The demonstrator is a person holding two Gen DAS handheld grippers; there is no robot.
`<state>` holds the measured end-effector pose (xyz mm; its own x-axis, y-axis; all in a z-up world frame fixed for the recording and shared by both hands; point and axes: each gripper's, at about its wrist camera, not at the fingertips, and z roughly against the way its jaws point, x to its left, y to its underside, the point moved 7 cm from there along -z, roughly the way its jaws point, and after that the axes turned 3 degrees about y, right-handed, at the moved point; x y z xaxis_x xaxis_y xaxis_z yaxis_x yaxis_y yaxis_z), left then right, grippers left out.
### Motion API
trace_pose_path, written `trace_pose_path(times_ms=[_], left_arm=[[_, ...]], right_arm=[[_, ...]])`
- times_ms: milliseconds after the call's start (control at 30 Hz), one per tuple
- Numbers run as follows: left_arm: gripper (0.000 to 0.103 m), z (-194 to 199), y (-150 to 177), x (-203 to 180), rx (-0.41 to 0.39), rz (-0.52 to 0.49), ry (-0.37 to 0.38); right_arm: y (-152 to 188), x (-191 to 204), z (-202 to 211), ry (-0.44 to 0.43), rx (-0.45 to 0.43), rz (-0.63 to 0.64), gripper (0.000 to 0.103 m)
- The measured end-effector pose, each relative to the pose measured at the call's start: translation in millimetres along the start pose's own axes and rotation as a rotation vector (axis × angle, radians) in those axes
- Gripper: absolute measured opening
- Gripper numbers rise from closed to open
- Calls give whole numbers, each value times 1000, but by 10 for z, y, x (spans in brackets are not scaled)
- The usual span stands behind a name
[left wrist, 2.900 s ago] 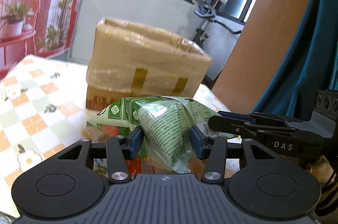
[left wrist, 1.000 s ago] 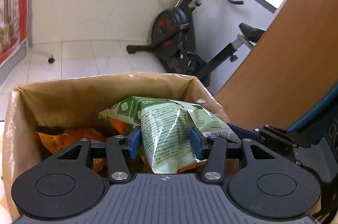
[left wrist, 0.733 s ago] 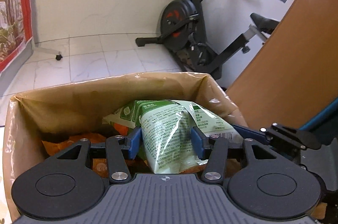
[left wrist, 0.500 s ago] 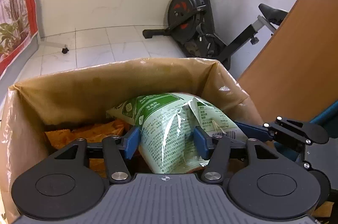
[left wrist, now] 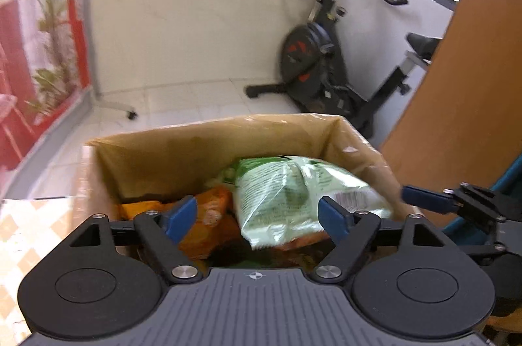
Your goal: Organize snacks
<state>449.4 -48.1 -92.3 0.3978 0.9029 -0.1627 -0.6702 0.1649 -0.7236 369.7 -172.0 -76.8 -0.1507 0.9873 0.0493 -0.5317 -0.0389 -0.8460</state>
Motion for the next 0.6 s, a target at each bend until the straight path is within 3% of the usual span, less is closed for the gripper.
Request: trace_pose_path(times_ms=[300,600], left_arm=[[83,597,155,19,-161,-82,-109],[83,1054,486,101,-230,-66,-171]], right_arm=[[76,-27,385,47,-42,-72,59],[199,18,768,57,-97,-95,60]])
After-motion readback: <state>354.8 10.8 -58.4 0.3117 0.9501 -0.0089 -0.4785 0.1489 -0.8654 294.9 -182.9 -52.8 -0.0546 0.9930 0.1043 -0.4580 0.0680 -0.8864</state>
